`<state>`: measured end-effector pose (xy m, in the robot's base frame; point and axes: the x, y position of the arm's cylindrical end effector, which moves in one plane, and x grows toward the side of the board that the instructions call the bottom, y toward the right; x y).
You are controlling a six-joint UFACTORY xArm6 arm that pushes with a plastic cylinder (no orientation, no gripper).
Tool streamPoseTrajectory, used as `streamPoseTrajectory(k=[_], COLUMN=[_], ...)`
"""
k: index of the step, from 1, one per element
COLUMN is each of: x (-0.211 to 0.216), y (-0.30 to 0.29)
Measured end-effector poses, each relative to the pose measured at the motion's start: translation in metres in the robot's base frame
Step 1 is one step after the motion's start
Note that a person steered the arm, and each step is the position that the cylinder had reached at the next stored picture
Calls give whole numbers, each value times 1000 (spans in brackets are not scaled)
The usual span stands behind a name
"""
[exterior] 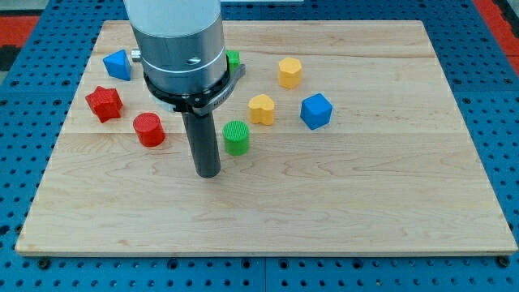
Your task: Push the blue cube downwards of the board
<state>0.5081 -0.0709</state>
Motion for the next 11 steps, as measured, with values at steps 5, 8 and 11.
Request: streamPoseTrajectory(k=[5,8,11], x=[-116,-106,-12], y=[171,275,234])
